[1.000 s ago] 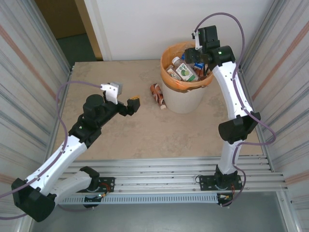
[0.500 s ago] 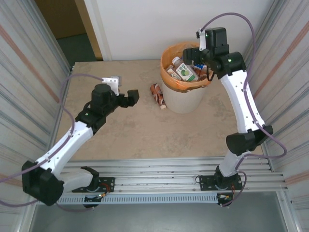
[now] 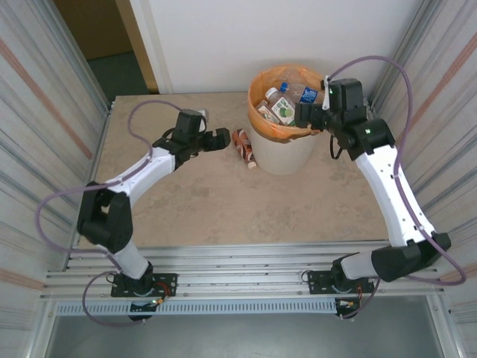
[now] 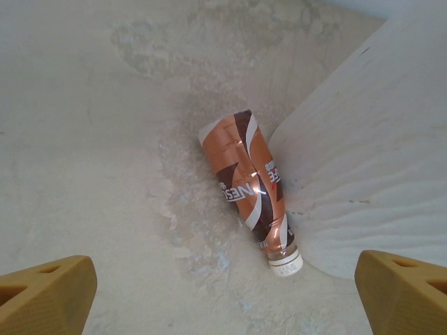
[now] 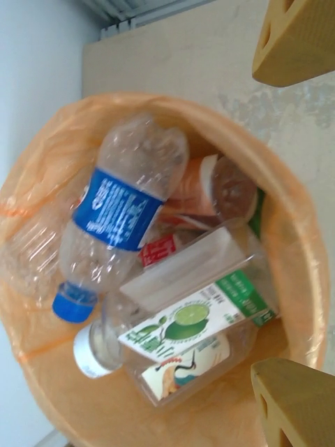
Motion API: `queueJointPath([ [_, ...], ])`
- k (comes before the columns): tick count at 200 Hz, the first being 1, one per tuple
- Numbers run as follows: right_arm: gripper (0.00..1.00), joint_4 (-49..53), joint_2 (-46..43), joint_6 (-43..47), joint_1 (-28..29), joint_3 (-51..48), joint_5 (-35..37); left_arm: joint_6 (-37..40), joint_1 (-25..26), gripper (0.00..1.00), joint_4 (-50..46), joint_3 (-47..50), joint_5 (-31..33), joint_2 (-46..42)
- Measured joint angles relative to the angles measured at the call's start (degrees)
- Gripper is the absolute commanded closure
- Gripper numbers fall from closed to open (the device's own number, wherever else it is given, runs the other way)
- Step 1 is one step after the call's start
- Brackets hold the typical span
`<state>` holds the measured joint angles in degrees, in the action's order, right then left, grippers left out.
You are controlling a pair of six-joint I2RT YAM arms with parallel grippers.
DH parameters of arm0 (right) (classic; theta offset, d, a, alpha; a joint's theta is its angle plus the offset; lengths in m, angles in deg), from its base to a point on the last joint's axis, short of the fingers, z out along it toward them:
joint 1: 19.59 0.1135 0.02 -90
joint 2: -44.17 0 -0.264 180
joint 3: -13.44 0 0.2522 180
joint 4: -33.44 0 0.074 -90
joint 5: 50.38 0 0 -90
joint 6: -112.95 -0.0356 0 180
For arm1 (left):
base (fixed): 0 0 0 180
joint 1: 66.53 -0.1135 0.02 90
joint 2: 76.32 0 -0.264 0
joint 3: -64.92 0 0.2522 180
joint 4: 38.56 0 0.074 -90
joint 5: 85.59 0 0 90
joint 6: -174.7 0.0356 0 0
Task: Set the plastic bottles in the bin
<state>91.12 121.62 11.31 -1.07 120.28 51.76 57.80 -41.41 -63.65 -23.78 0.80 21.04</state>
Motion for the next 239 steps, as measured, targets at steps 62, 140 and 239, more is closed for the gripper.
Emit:
queueJointPath([
  [62, 0.02, -1.68, -7.43, -4.09, 0.96, -8.94, 4.85, -2.95, 0.11, 0.08, -2.34, -10.71, -4.72, 14.71],
  [140, 0.02, -1.49, -10.14, -5.97, 5.66, -11.50, 13.84, -2.93, 2.16, 0.12, -6.47, -21.49, -6.05, 26.18],
  [239, 0.02, -1.14, -10.19, -6.95, 5.90, -12.61, 14.40, -2.08, 2.27, 0.14, -11.93, -29.86, -5.16, 33.16],
])
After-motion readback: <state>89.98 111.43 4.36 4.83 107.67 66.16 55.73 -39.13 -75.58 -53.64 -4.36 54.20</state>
